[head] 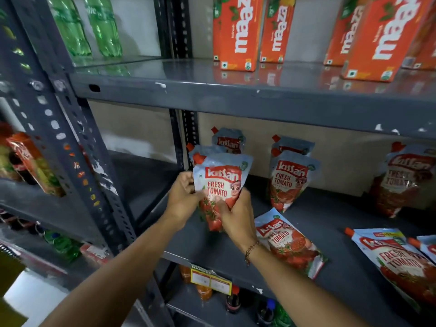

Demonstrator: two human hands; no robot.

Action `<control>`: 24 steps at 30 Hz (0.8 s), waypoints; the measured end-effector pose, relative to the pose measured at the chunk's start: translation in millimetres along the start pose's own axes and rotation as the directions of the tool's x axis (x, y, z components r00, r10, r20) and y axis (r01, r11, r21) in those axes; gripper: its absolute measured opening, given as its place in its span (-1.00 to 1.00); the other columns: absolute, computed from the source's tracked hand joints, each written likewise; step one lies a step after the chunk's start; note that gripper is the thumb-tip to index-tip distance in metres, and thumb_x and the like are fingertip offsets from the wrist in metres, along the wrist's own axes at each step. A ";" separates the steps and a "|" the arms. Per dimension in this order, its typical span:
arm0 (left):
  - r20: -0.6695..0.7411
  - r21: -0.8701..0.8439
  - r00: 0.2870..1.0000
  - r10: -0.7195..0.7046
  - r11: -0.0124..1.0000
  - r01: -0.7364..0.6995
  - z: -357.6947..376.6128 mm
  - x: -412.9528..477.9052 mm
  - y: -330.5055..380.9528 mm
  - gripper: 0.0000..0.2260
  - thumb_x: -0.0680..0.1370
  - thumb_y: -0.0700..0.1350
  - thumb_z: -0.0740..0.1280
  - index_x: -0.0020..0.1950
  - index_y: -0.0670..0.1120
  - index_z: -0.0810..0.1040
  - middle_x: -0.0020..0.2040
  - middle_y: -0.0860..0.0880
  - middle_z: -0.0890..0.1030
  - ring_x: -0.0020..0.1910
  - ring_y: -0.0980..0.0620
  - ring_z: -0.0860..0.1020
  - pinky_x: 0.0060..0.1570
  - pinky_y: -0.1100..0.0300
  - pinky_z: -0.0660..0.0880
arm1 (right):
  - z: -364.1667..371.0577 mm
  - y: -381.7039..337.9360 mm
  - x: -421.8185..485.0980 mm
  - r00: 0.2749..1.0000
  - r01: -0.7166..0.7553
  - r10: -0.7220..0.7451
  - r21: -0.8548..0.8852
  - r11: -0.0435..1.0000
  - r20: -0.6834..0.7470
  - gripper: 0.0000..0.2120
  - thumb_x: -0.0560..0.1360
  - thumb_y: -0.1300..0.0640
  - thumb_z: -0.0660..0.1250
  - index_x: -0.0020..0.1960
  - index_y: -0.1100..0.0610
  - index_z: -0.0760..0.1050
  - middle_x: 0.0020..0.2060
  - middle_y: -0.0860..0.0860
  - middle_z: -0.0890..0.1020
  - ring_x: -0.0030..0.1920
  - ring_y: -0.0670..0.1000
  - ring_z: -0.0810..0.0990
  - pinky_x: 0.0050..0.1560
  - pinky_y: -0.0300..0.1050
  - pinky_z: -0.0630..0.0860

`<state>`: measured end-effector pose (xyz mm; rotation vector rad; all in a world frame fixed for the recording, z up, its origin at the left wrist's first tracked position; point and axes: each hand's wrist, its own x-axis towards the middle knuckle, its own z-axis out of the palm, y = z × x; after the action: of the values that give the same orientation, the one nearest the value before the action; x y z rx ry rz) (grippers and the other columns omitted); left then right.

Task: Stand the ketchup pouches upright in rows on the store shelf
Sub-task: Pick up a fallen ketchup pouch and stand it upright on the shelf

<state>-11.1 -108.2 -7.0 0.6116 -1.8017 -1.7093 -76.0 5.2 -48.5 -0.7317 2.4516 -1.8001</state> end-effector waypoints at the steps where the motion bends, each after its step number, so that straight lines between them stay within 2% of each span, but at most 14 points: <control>1: 0.009 0.036 1.000 0.019 0.999 -0.019 -3.4 3.4 -0.9 -0.67 0.43 -0.46 0.34 -0.08 -0.03 0.43 -0.06 -0.03 0.62 -0.04 0.03 0.60 -0.08 0.19 0.57 | 2.7 0.9 1.5 1.000 0.002 -0.003 0.027 1.000 0.015 -0.65 0.41 0.06 0.34 0.09 0.09 0.25 0.10 0.09 0.51 0.07 0.06 0.52 -0.01 -0.03 0.51; 4: -0.036 0.177 0.997 -0.062 0.982 0.067 -4.3 2.6 -23.2 -0.77 0.45 -0.40 0.33 0.05 -0.17 0.47 0.01 -0.15 0.64 0.04 -0.09 0.61 0.00 0.07 0.58 | 10.9 16.0 3.1 0.990 -0.068 0.070 -0.020 0.998 0.125 -0.69 0.43 0.16 0.32 -0.01 0.08 0.17 0.12 0.15 0.53 0.10 0.15 0.54 -0.04 -0.05 0.50; 6: -0.126 0.232 0.979 -0.158 0.955 0.184 0.6 -2.8 -44.8 -0.68 0.46 -0.33 0.36 0.20 -0.23 0.43 0.12 -0.19 0.62 0.14 -0.13 0.58 0.13 0.01 0.53 | 12.6 23.1 3.3 0.978 -0.085 0.094 -0.057 0.995 0.185 -0.68 0.44 0.16 0.33 -0.02 0.08 0.16 0.14 0.15 0.53 0.12 0.14 0.54 -0.05 -0.07 0.48; 7: -0.180 0.269 0.963 -0.200 0.932 0.244 5.2 -6.9 -54.1 -0.63 0.46 -0.28 0.38 0.23 -0.24 0.41 0.14 -0.19 0.61 0.15 -0.14 0.57 0.13 0.02 0.53 | 11.4 23.8 3.5 0.971 -0.094 0.105 -0.062 0.994 0.213 -0.66 0.43 0.14 0.35 -0.01 0.08 0.17 0.15 0.13 0.53 0.13 0.12 0.53 -0.06 -0.09 0.46; 9: -0.305 0.224 0.898 -0.318 0.892 0.392 18.5 -13.4 -63.2 -0.54 0.44 -0.20 0.41 0.28 -0.26 0.35 0.15 -0.21 0.57 0.11 -0.16 0.58 -0.01 -0.01 0.58 | 5.1 22.4 8.2 0.954 -0.084 0.105 -0.084 0.993 0.282 -0.61 0.38 0.14 0.40 0.04 0.11 0.22 0.17 0.11 0.51 0.15 0.06 0.50 0.01 -0.10 0.45; 11: -0.335 -0.082 0.754 -0.564 0.815 0.574 37.5 -23.1 -59.4 -0.56 0.47 -0.13 0.36 0.27 -0.23 0.31 0.01 -0.21 0.57 -0.17 -0.09 0.56 -0.39 0.09 0.56 | -8.6 23.5 11.5 0.937 -0.023 0.095 -0.212 0.977 0.338 -0.55 0.35 0.16 0.39 0.16 0.16 0.28 0.22 0.12 0.45 0.23 0.11 0.43 0.18 -0.01 0.43; 12: -0.261 -0.196 0.712 -0.652 0.758 0.622 47.8 -27.4 -57.9 -0.65 0.50 -0.12 0.32 0.22 -0.22 0.35 -0.12 -0.18 0.56 -0.32 -0.03 0.51 -0.52 0.19 0.49 | -18.0 26.3 12.8 0.938 0.018 0.104 -0.347 0.938 0.331 -0.51 0.34 0.16 0.36 0.22 0.16 0.28 0.25 0.14 0.41 0.27 0.15 0.39 0.27 0.06 0.37; 14: -0.011 -0.189 0.667 -0.745 0.657 0.730 66.6 -37.8 -47.6 -0.82 0.55 -0.10 0.27 0.03 -0.21 0.45 -0.27 -0.13 0.49 -0.40 0.00 0.45 -0.60 0.25 0.47 | -35.5 34.7 16.9 0.968 0.044 0.132 -0.660 0.750 0.215 -0.44 0.36 0.08 0.33 0.32 0.12 0.26 0.32 0.14 0.36 0.33 0.20 0.31 0.36 0.22 0.24; 15: 0.120 -0.133 0.620 -0.775 0.607 0.784 74.9 -42.3 -42.7 -0.84 0.55 -0.11 0.27 -0.06 -0.22 0.45 -0.26 -0.14 0.47 -0.35 -0.02 0.47 -0.54 0.20 0.54 | -45.0 38.7 18.7 0.974 -0.037 0.195 -0.766 0.642 0.117 -0.42 0.38 0.01 0.33 0.33 0.11 0.25 0.34 0.14 0.36 0.34 0.22 0.29 0.36 0.28 0.19; 16: 0.226 -0.072 0.559 -0.798 0.558 0.826 83.1 -46.7 -38.0 -0.85 0.56 -0.13 0.28 -0.10 -0.22 0.45 -0.22 -0.16 0.47 -0.28 -0.05 0.49 -0.38 0.14 0.60 | -55.7 40.2 19.1 0.950 -0.175 0.312 -0.810 0.560 0.010 -0.39 0.38 -0.08 0.32 0.33 0.11 0.24 0.34 0.14 0.35 0.34 0.24 0.29 0.35 0.31 0.18; 18: 0.338 0.040 0.464 -0.818 0.506 0.862 97.3 -50.4 -35.4 -0.85 0.57 -0.16 0.27 -0.14 -0.23 0.44 -0.17 -0.19 0.47 -0.22 -0.08 0.50 -0.13 0.06 0.58 | -74.4 42.8 18.2 0.837 -0.424 0.530 -0.770 0.477 -0.133 -0.35 0.34 -0.19 0.31 0.30 0.11 0.26 0.31 0.12 0.40 0.31 0.23 0.36 0.26 0.25 0.28; 19: 0.350 0.083 0.451 -0.821 0.507 0.858 101.3 -51.1 -36.0 -0.84 0.58 -0.17 0.26 -0.17 -0.23 0.44 -0.19 -0.18 0.47 -0.24 -0.07 0.50 -0.08 0.07 0.55 | -80.5 43.9 17.8 0.809 -0.469 0.573 -0.731 0.496 -0.130 -0.43 0.36 -0.15 0.29 0.26 0.13 0.30 0.29 0.11 0.45 0.28 0.22 0.42 0.22 0.17 0.36; 21: 0.339 0.116 0.483 -0.807 0.545 0.830 110.7 -52.2 -37.9 -0.83 0.58 -0.21 0.25 -0.21 -0.19 0.43 -0.22 -0.13 0.46 -0.28 -0.01 0.47 -0.03 0.11 0.51 | -91.8 43.1 20.6 0.827 -0.460 0.554 -0.685 0.565 -0.098 -0.61 0.45 0.03 0.20 0.22 0.17 0.36 0.26 0.13 0.50 0.25 0.20 0.48 0.20 0.06 0.42; 24: 0.323 0.034 0.590 -0.740 0.632 0.774 118.5 -52.6 -33.2 -0.87 0.54 -0.37 0.25 -0.17 -0.21 0.46 -0.25 -0.11 0.51 -0.31 0.02 0.47 -0.24 0.18 0.49 | -104.7 34.8 17.6 0.866 -0.437 0.490 -0.620 0.651 -0.096 -0.70 0.49 0.16 0.17 0.18 0.21 0.45 0.21 0.19 0.54 0.19 0.22 0.52 0.14 0.00 0.48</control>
<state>-55.4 11.6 -46.8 1.2688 -1.7310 -2.5831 -133.4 100.7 -40.1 -0.1097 2.8291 -0.7426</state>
